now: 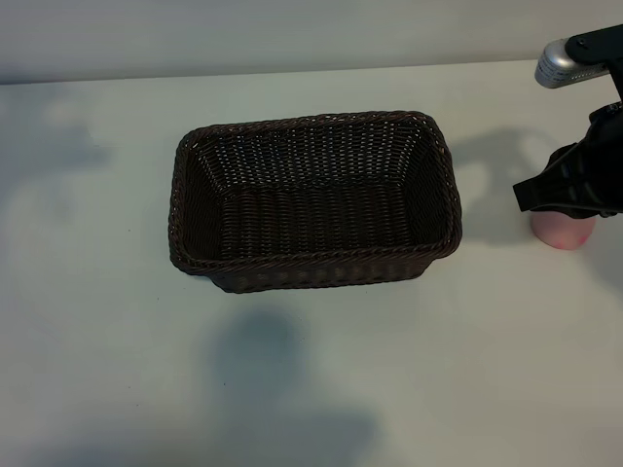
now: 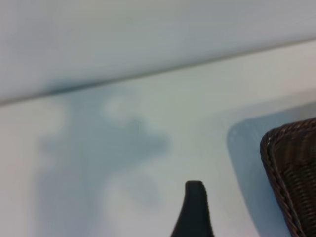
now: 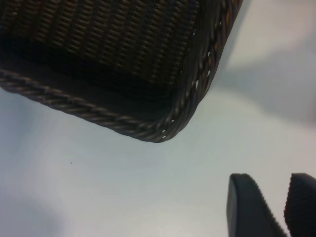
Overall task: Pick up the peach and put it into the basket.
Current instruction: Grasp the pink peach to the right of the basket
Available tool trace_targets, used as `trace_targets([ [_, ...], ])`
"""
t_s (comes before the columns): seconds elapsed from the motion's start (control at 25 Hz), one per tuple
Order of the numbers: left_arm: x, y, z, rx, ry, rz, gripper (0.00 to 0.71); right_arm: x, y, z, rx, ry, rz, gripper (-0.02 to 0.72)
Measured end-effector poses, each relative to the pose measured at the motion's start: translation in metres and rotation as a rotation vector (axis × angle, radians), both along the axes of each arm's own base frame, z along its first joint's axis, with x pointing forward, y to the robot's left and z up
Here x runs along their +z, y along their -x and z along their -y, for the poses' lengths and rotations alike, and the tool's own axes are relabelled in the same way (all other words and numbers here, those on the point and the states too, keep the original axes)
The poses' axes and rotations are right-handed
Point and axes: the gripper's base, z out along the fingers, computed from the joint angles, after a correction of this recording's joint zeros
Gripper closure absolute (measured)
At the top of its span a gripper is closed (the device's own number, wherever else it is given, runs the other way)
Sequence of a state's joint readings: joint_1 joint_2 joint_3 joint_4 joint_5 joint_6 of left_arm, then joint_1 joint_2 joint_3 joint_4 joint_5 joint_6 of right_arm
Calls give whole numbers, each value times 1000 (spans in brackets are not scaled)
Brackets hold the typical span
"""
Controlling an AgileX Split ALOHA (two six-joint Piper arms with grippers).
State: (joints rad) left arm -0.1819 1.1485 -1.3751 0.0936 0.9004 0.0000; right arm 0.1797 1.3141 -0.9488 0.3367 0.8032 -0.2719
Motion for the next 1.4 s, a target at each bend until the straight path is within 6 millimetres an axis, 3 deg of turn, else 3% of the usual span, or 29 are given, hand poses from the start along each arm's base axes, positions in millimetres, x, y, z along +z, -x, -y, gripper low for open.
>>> trace_targets([
  [0.28, 27, 69, -13, 3, 7, 71, 112, 0, 0, 0, 0, 0, 1, 460],
  [0.4, 25, 108, -20, 3, 13, 116, 112, 0, 0, 0, 0, 0, 1, 460],
  [0.96, -74, 199, -29, -75, 60, 151, 112, 0, 0, 0, 0, 0, 1, 460],
  [1.4, -123, 232, -30, -107, 109, 133, 112, 0, 0, 0, 0, 0, -1, 460],
])
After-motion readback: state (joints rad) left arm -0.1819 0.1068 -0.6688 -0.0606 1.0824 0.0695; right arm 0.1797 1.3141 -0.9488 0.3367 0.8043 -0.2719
